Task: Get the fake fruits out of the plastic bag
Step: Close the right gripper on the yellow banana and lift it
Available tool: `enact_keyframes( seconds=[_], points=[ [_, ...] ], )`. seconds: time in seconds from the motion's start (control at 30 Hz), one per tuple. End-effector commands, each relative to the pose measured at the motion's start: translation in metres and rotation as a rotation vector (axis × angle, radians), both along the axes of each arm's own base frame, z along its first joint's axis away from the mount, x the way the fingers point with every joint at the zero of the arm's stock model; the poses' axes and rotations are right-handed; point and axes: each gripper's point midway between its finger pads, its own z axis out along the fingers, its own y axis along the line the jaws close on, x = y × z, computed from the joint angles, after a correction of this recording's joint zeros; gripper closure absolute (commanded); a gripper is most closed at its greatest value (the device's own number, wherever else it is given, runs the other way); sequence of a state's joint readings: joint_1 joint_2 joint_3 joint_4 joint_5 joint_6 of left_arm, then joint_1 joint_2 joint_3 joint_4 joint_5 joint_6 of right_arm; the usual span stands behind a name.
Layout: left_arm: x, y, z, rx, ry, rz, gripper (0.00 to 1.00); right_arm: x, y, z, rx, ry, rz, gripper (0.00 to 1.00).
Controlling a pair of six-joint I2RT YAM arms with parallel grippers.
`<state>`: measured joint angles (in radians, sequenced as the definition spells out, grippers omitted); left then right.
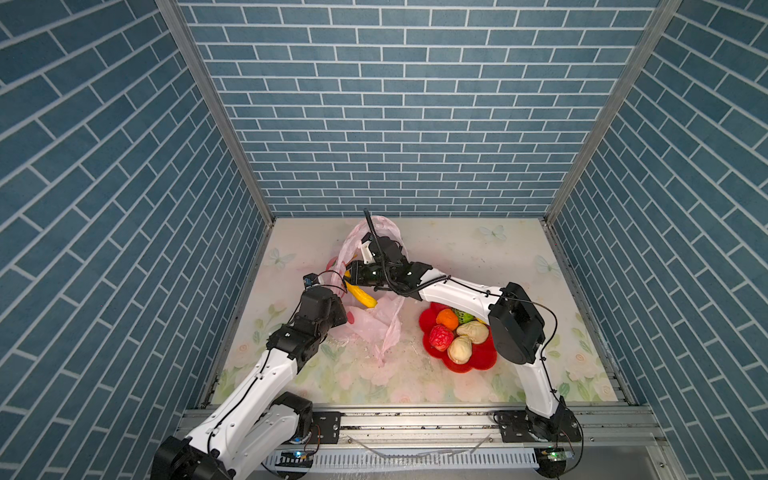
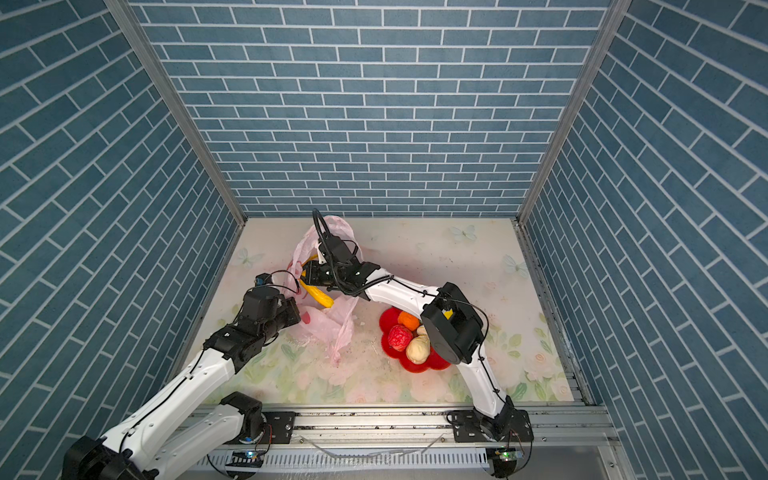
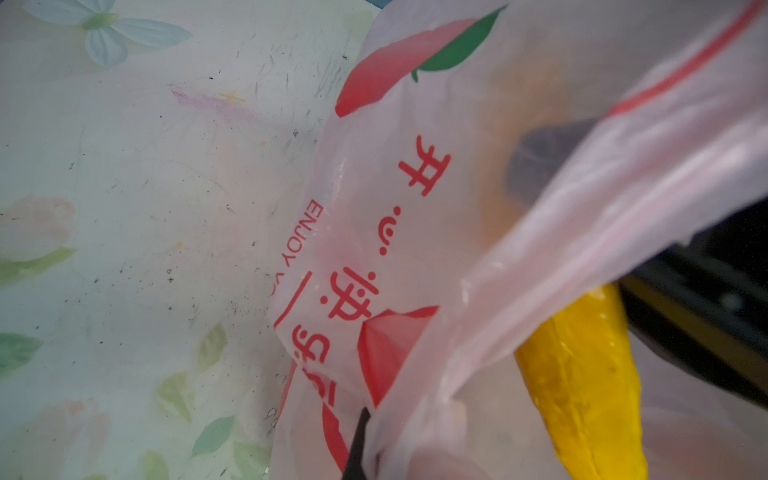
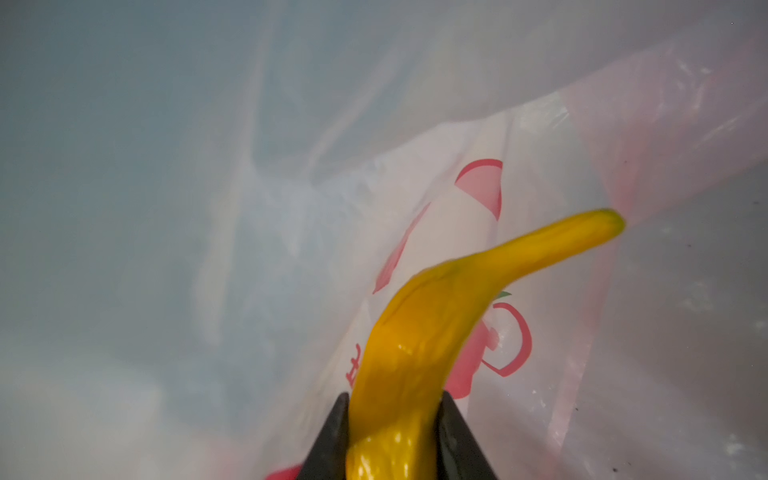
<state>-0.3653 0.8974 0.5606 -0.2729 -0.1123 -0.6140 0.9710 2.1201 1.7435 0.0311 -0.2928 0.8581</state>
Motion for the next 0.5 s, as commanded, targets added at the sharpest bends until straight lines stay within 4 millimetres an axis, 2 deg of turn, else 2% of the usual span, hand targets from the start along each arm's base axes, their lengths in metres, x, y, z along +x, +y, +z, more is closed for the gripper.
enact_keyframes(
  seconds=[0.0,0.3,0.47],
  points=[
    [0.004,0.001,0.008,0.0,-0.028,0.014,1.0,0.0,-0.003,0.039,0.074,-0.052,0.008,0.88],
    [0.018,0.008,0.048,0.047,-0.098,0.045,1.0,-0.008,-0.007,0.038,0.07,-0.034,0.033,0.89],
    [0.031,0.009,0.058,0.082,-0.104,0.048,1.0,-0.017,-0.011,0.043,0.074,-0.041,0.065,0.89]
  ],
)
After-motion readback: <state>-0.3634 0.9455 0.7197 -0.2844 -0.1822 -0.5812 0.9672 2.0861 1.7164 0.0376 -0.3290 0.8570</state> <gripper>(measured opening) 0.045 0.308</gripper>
